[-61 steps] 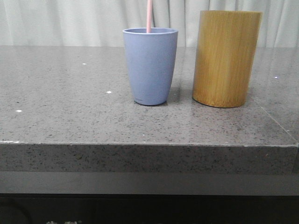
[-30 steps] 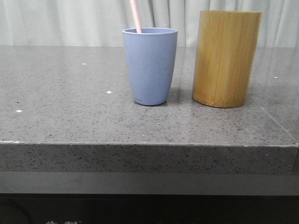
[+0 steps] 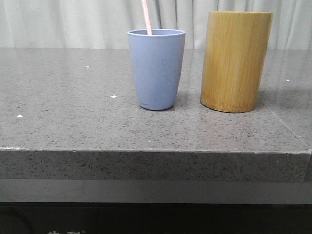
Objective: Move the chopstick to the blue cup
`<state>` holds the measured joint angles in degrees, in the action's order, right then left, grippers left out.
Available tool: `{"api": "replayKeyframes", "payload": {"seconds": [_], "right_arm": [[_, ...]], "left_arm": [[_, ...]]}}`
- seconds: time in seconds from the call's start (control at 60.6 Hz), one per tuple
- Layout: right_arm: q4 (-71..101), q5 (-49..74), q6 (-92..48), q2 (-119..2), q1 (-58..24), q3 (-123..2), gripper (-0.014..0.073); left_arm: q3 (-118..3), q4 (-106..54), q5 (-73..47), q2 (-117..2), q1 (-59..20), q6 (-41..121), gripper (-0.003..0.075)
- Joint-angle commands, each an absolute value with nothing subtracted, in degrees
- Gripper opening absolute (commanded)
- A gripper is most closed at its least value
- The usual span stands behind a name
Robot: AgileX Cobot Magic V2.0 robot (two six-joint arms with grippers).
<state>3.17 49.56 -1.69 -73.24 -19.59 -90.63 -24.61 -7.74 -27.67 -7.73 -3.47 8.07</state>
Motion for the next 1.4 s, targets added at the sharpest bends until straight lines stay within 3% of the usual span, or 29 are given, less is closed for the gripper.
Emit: {"api": "replayKeyframes", "payload": {"seconds": [0.0,0.347,0.561,0.826,1.024,1.387], "right_arm": [[2.45,49.01,-2.24,-68.50,-17.17,-91.33,-0.0088],[2.51,44.75,-1.17,-51.05,-5.97,-70.22,-0.0088],[5.63,29.70,-1.17,-33.87,-5.74,-47.40,-0.0088],[7.16,21.84,-1.17,-11.67,-5.79,-25.17,-0.0088],[7.23,14.00,-1.17,-3.34,-5.79,-18.80,-0.0088],[7.23,12.55,-1.17,-2.79,-5.79,-18.65,-0.0088]], "left_arm": [[-26.11,-8.57,-22.68,-8.56,-3.46,7.66,-0.0019],[-26.11,-8.57,-22.68,-8.56,-3.46,7.66,-0.0019],[-26.11,-8.57,-22.68,-8.56,-3.46,7.66,-0.0019],[-26.11,-8.57,-22.68,-8.56,-3.46,7.66,-0.0019],[-26.11,-8.57,-22.68,-8.56,-3.46,7.66,-0.0019],[-26.11,-8.57,-22.68,-8.56,-3.46,7.66,-0.0019]]}}
